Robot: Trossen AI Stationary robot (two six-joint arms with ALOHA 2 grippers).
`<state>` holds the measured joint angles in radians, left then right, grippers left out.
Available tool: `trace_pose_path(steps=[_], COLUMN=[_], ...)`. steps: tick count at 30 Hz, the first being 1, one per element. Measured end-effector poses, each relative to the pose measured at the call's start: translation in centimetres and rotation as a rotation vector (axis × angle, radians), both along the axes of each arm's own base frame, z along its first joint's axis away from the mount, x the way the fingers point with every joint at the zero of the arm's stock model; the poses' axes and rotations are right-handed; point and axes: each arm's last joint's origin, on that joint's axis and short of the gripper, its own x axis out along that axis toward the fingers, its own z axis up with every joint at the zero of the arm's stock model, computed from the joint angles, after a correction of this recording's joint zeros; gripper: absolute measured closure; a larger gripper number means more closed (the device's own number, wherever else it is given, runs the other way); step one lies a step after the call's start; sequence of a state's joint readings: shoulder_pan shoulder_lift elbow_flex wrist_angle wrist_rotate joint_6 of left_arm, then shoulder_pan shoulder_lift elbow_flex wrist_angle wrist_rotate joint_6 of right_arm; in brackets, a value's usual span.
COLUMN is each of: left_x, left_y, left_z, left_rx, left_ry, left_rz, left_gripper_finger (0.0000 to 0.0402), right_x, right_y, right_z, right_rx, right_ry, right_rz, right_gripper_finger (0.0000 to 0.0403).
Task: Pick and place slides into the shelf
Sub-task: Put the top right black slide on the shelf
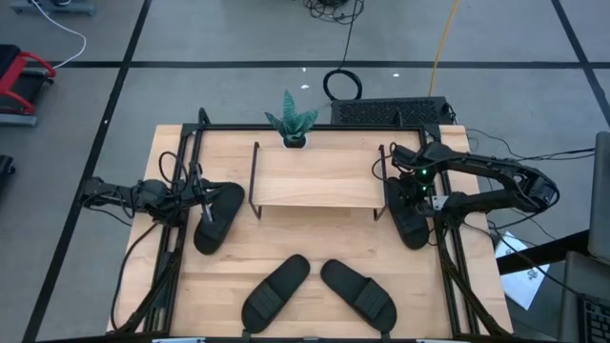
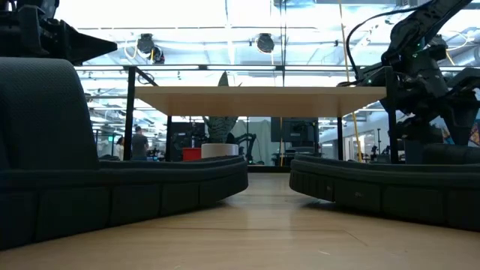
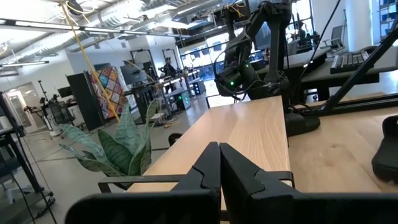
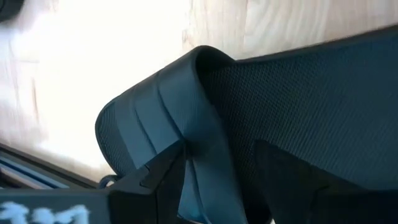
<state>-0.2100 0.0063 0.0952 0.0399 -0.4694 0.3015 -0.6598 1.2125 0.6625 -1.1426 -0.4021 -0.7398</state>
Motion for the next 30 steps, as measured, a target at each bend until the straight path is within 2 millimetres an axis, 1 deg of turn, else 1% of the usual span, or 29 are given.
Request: trace_pose_path(steps=[6,12,15,22,25,28,30], left_x=[0.0,0.0,0.0,0.0,0.0,0.0,0.0], left_y=[0.0,0.0,0.0,0.0,0.0,0.0,0.0], left_z=[0.0,0.0,0.0,-0.2,-0.2,-0.2,-0.2], left_rx=[0.0,0.0,0.0,0.0,0.001,0.001,0.002], left_ry=[0.0,0.0,0.002,0.016,0.019,0.021,0.022], left_rz=[0.0,0.0,0.0,-0.001,-0.001,0.0,-0.001], left_gripper_finger=[0.0401,0.0401,0.0401,0.0401,0.0401,0.0401,0.0401], right_x=[0.0,0.0,0.2,0.6,0.7,0.8,0.8], right_y=[0.0,0.0,-0.2,-0.6,-0.9,-1.4,-1.6], right_z=[-0.1,-0.1,0.2,0.8,1.1,1.5,1.8], right_rx=[-0.001,-0.01,-0.027,-0.063,-0.124,-0.197,-0.197], right_ry=[0.01,0.008,0.003,-0.004,0.029,0.073,0.068], right_rz=[-0.019,-0.019,-0.013,-0.025,-0.037,-0.095,-0.082], right_gripper_finger=[0.0224,0.0275,0.0291,0.0293,0.0292,0.0292,0.029])
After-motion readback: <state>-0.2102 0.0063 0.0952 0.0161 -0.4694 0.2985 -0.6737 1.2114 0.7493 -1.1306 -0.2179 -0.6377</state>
